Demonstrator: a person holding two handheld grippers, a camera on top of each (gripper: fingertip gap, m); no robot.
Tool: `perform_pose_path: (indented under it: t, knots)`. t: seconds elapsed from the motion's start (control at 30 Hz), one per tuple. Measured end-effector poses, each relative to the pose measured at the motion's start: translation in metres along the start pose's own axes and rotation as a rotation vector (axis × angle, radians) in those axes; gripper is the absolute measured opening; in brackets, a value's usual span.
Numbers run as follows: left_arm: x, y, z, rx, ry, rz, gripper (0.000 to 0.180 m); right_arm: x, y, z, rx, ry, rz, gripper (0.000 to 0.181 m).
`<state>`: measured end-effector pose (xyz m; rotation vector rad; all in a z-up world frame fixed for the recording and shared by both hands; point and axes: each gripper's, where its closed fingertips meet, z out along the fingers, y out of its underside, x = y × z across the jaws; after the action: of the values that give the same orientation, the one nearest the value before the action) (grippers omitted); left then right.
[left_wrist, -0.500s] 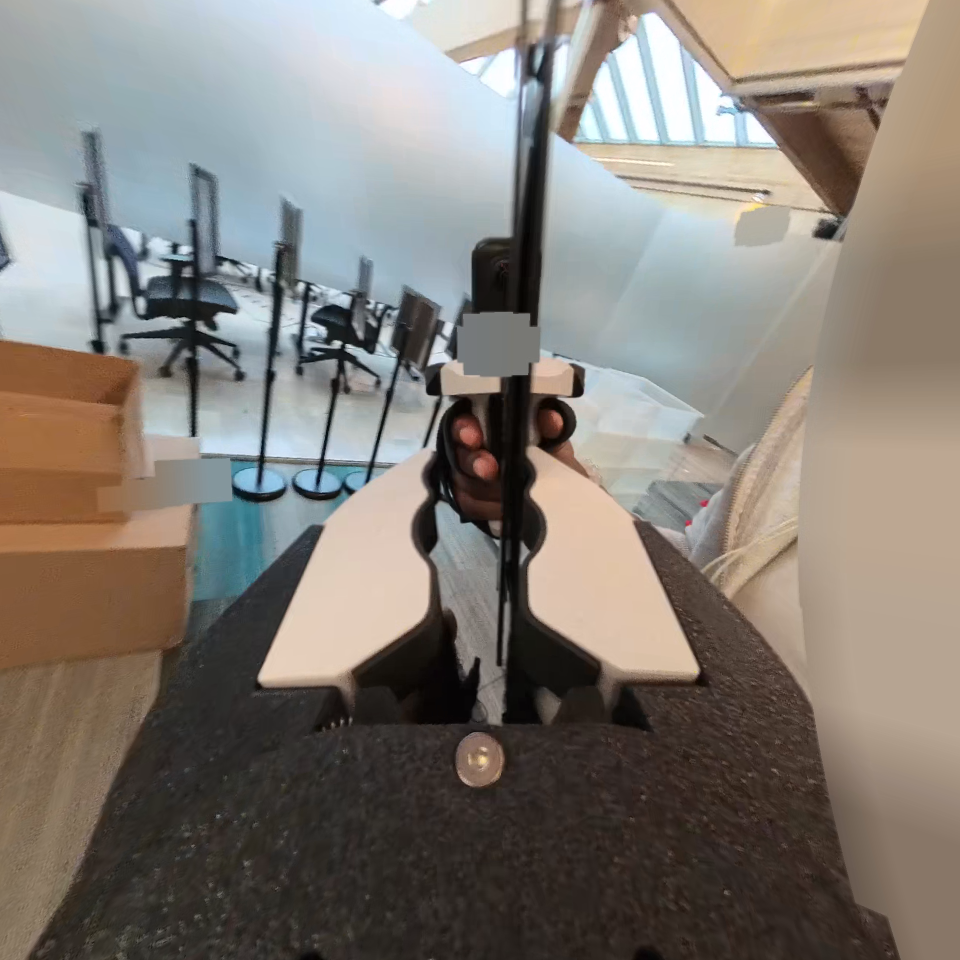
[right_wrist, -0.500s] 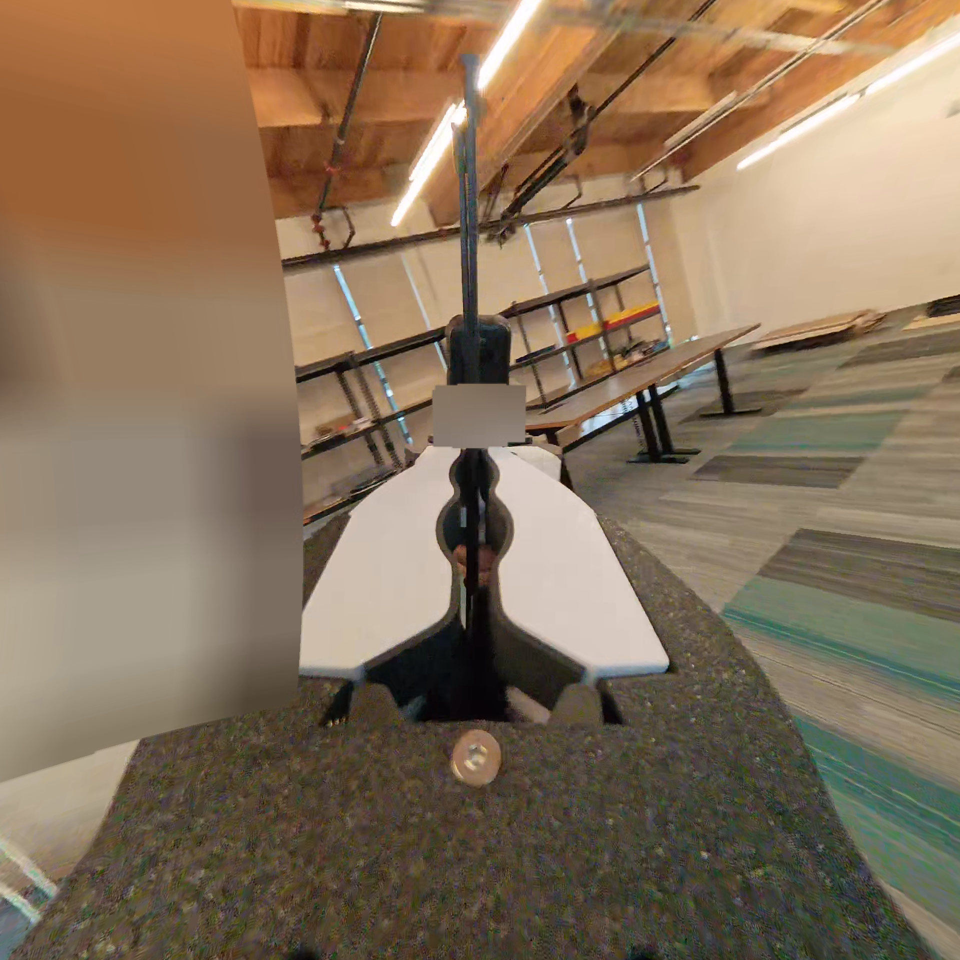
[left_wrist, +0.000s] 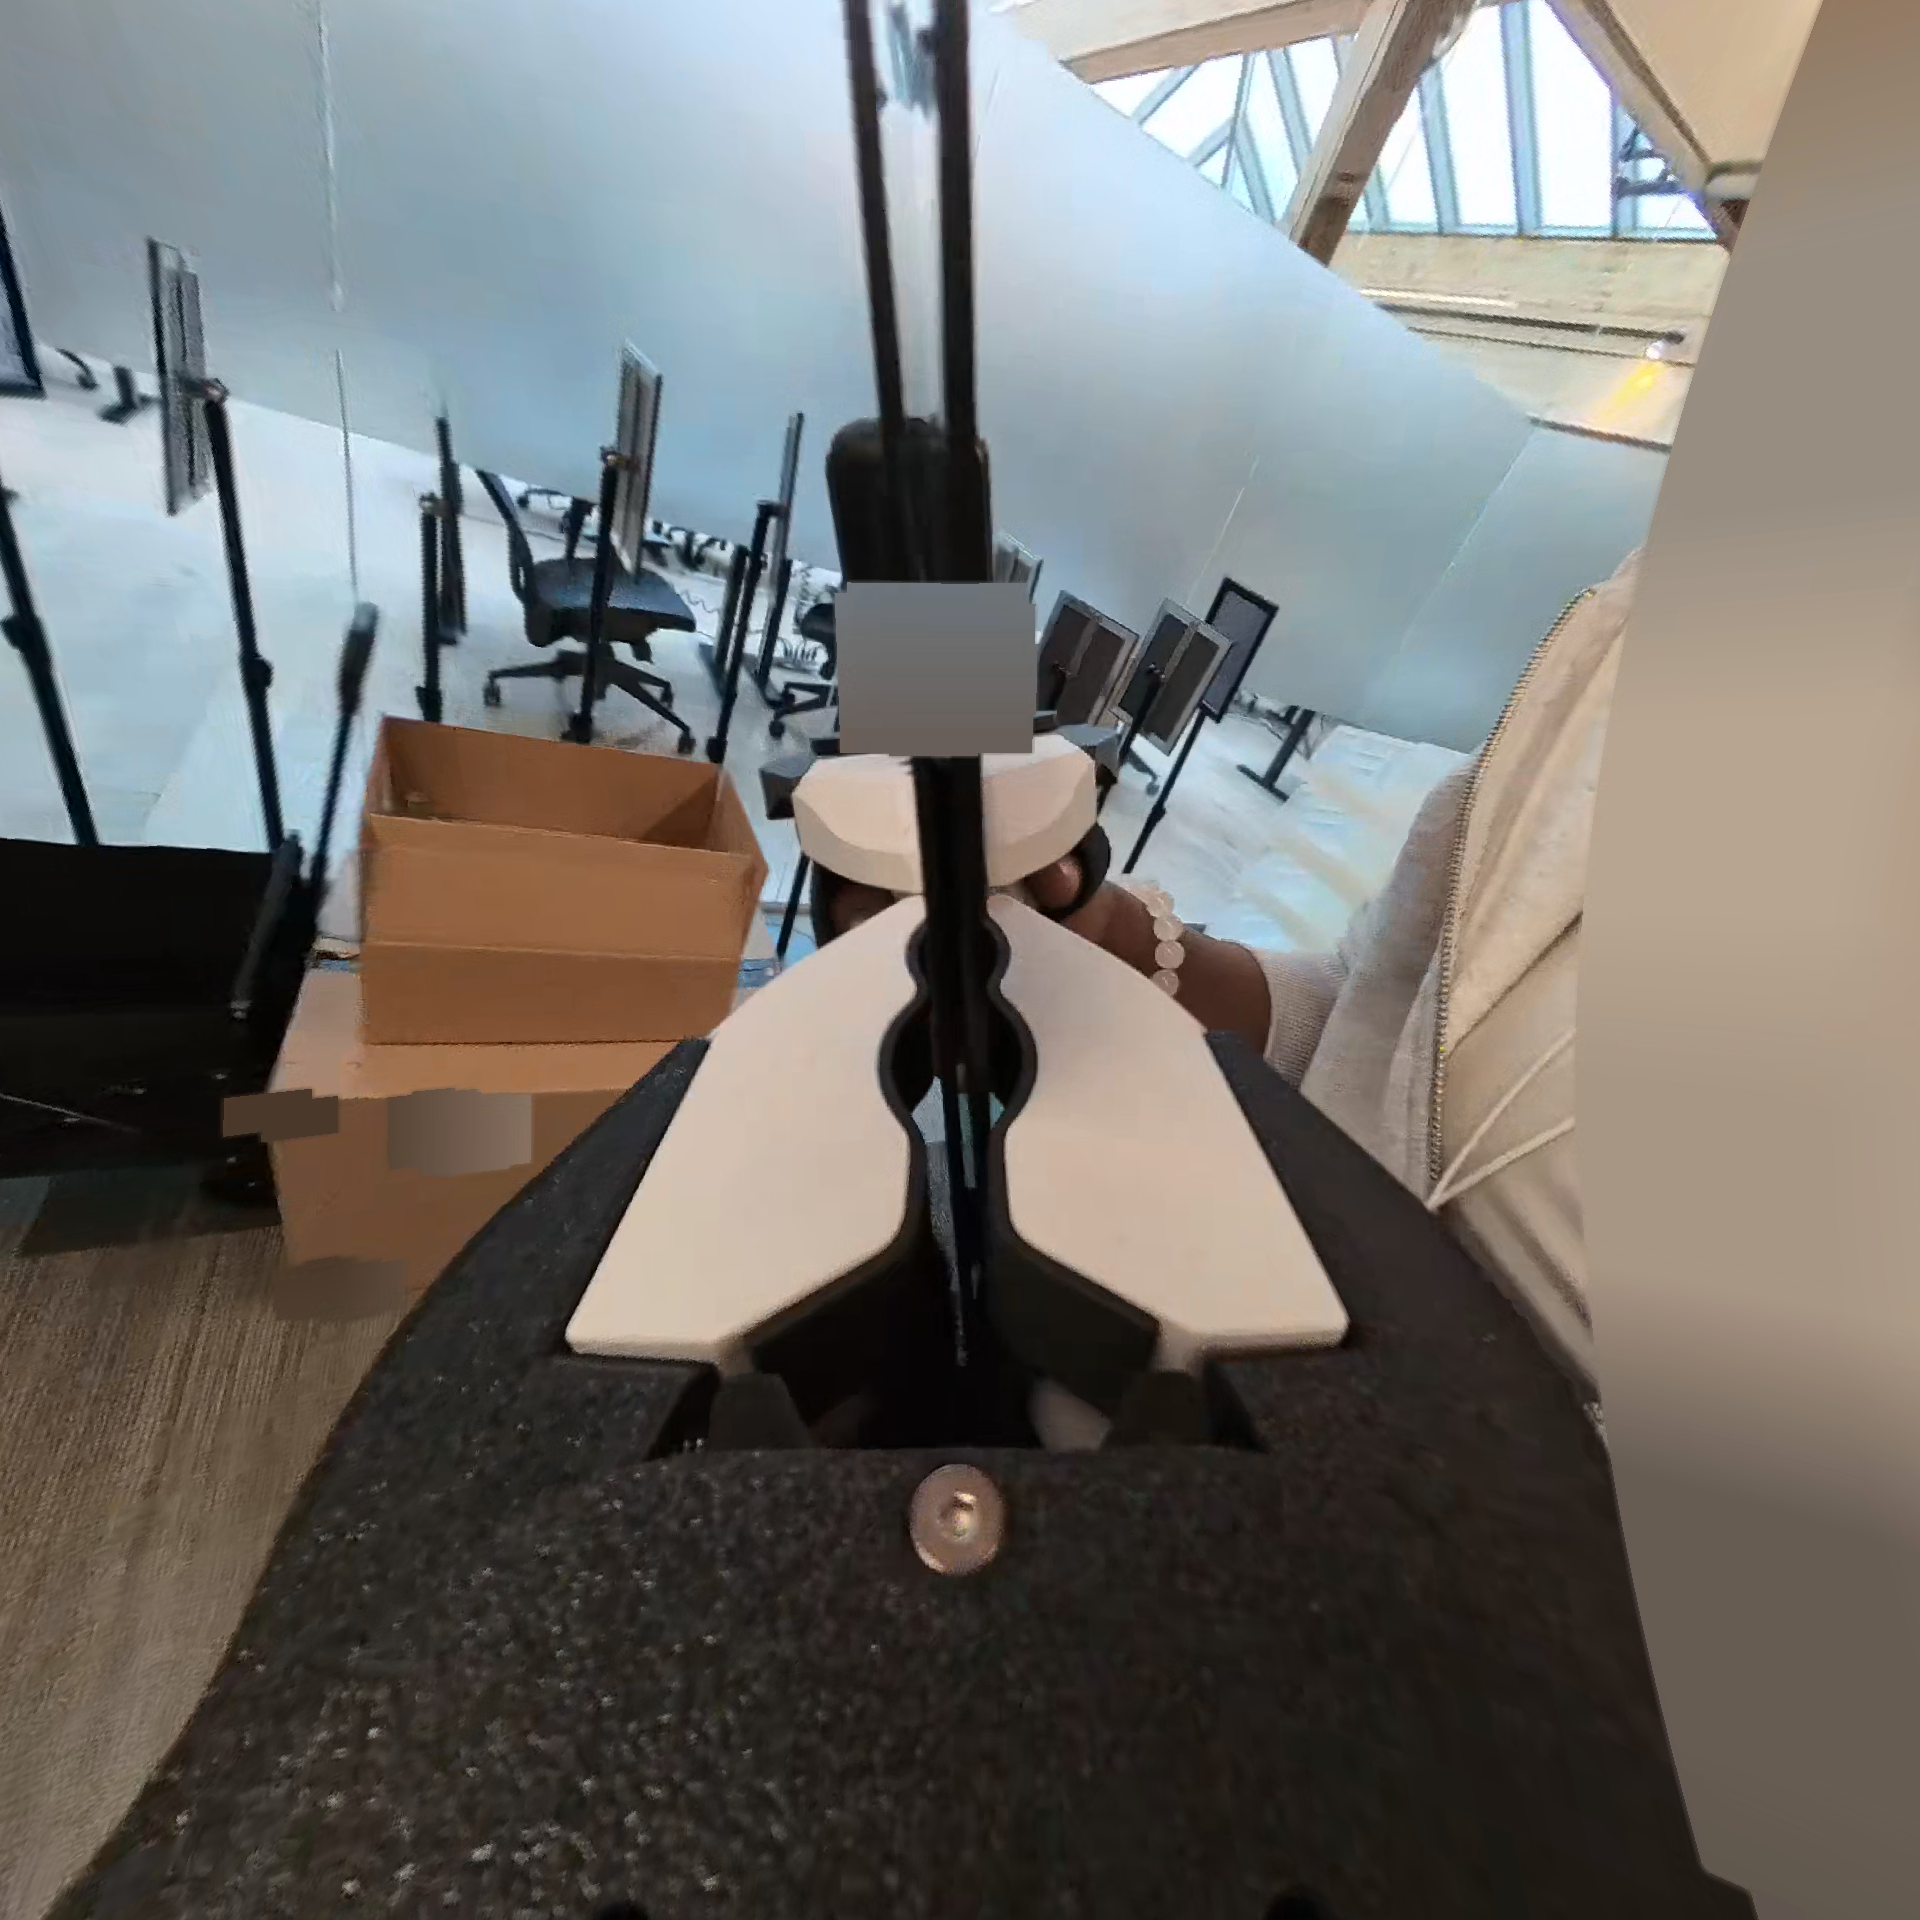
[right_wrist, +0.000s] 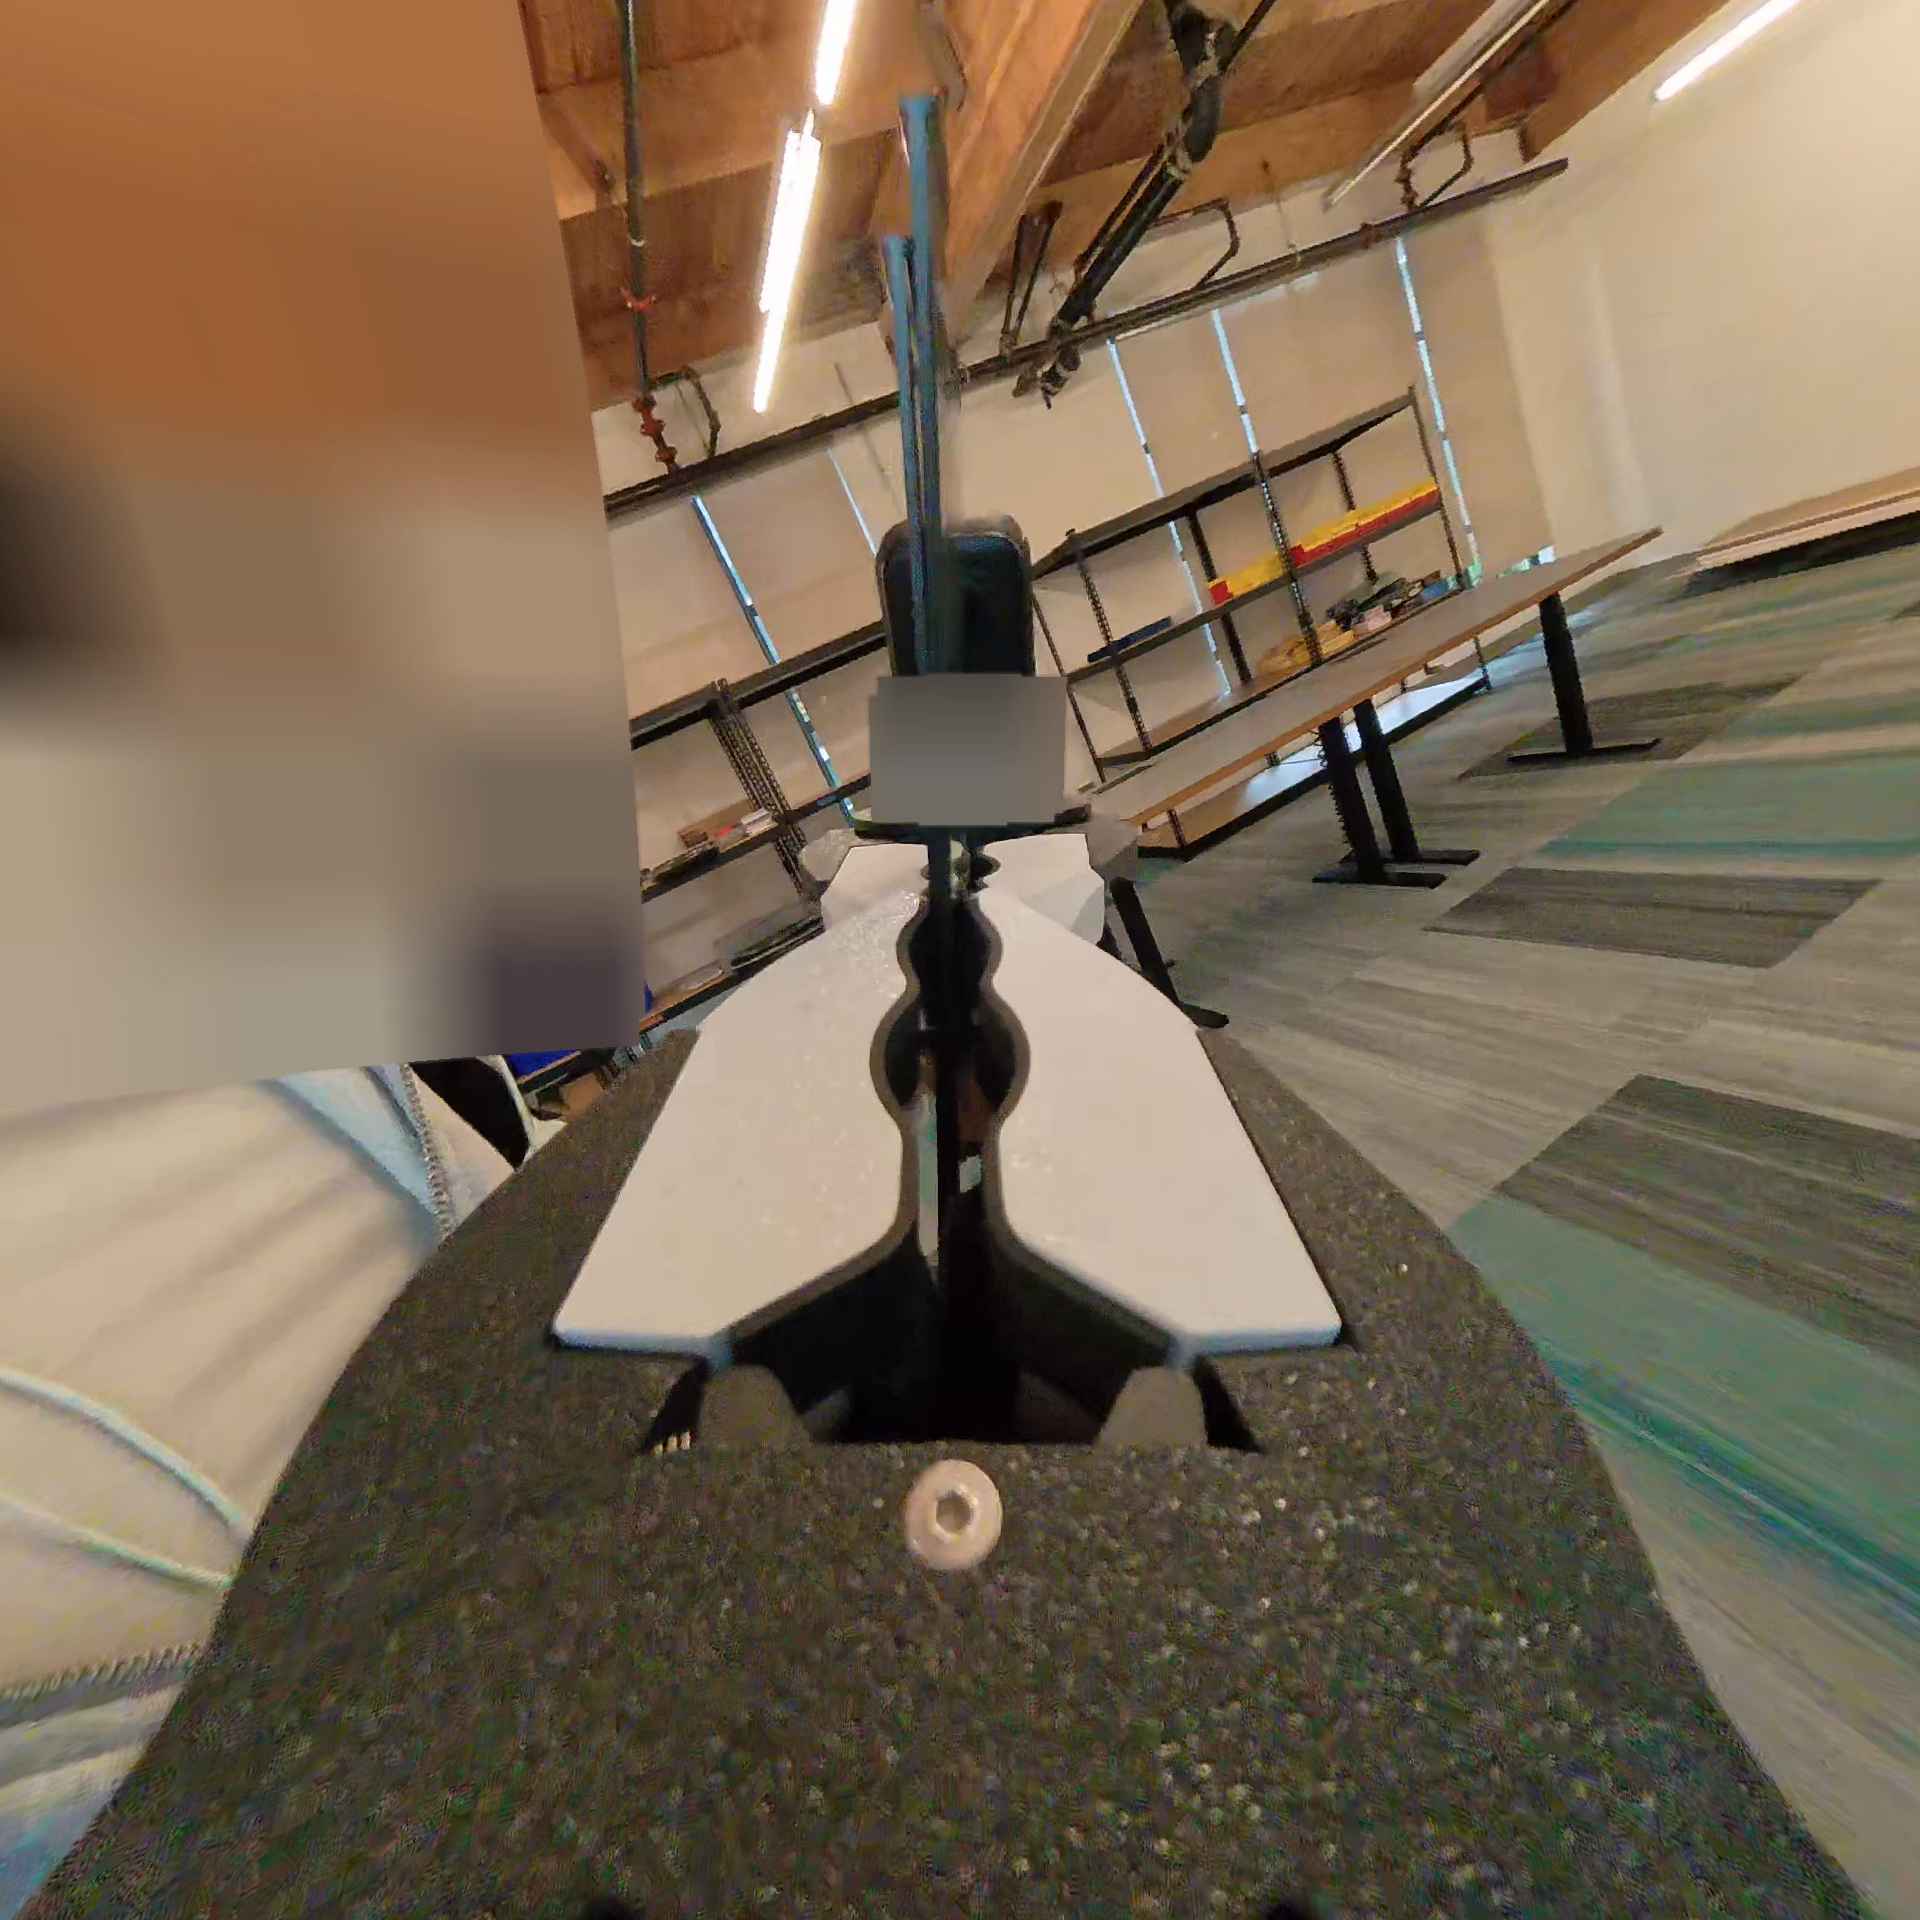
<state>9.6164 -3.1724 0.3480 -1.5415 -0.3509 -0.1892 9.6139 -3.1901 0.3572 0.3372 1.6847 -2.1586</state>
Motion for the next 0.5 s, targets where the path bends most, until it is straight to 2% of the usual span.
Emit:
perform_pose_path:
  t: [0.17, 0.3, 0.5]
  knots:
    - [-0.173, -0.073, -0.036, -0.003, -0.03, -0.019, 0.003, 0.171, -0.094, 0.054, -0.05, -0.028, -0.043, 0.026]
    - [-0.341, -0.096, -0.05, -0.052, 0.012, -0.013, 0.003, 0.324, -0.138, 0.086, -0.046, -0.083, 0.011, 0.017]
    - [-0.563, -0.175, -0.019, -0.221, 0.186, -0.03, 0.003, 0.553, -0.243, 0.071, 0.119, 0.212, -0.031, 0.004]
